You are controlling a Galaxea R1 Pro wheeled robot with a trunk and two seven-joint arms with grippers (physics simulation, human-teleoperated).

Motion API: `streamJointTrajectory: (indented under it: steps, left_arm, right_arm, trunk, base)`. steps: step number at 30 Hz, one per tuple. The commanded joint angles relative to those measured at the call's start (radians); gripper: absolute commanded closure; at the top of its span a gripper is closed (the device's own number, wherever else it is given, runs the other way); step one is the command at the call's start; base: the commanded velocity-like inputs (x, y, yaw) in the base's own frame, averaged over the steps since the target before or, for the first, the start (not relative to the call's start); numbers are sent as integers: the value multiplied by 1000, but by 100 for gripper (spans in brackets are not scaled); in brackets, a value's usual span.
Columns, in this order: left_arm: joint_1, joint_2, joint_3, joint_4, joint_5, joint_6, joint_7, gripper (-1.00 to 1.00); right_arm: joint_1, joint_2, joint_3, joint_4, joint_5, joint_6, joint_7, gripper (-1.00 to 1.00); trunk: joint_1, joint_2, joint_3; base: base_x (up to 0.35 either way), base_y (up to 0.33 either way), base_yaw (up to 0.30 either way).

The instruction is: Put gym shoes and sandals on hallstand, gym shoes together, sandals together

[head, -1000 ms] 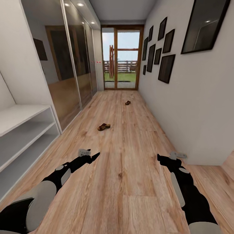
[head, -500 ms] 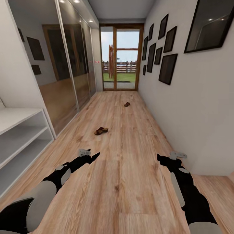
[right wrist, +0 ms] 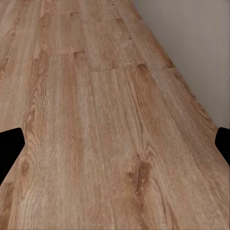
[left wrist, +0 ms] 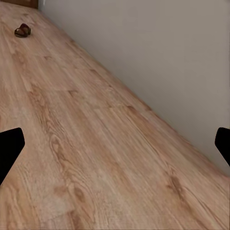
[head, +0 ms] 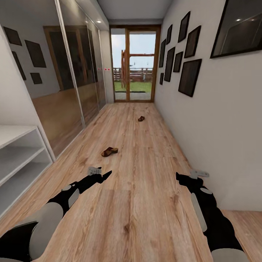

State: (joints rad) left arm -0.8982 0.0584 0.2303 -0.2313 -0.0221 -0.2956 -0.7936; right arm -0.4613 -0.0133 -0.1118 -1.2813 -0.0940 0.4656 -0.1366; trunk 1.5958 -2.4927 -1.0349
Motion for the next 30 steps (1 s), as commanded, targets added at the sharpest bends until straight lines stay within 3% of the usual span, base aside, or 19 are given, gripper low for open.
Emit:
streamJointTrajectory:
  steps: [1, 10, 30]
  left_arm:
    - [-1, 0, 4, 1, -2, -4, -4, -100]
    - [-1, 0, 4, 1, -2, -4, -4, -100]
    - [-1, 0, 4, 1, -2, -4, -4, -100]
  right_arm:
    - [0, 0, 2, -1, -10, 4, -7, -100]
    - [0, 0, 65, -1, -6, 4, -8, -100]
    - [0, -1, 74, -1, -7, 2, -7, -100]
  trunk:
    - [0, 0, -1]
    - [0, 0, -1]
    - [0, 0, -1]
  base:
    - [346, -96, 0]
    - [346, -96, 0]
    - [345, -96, 0]
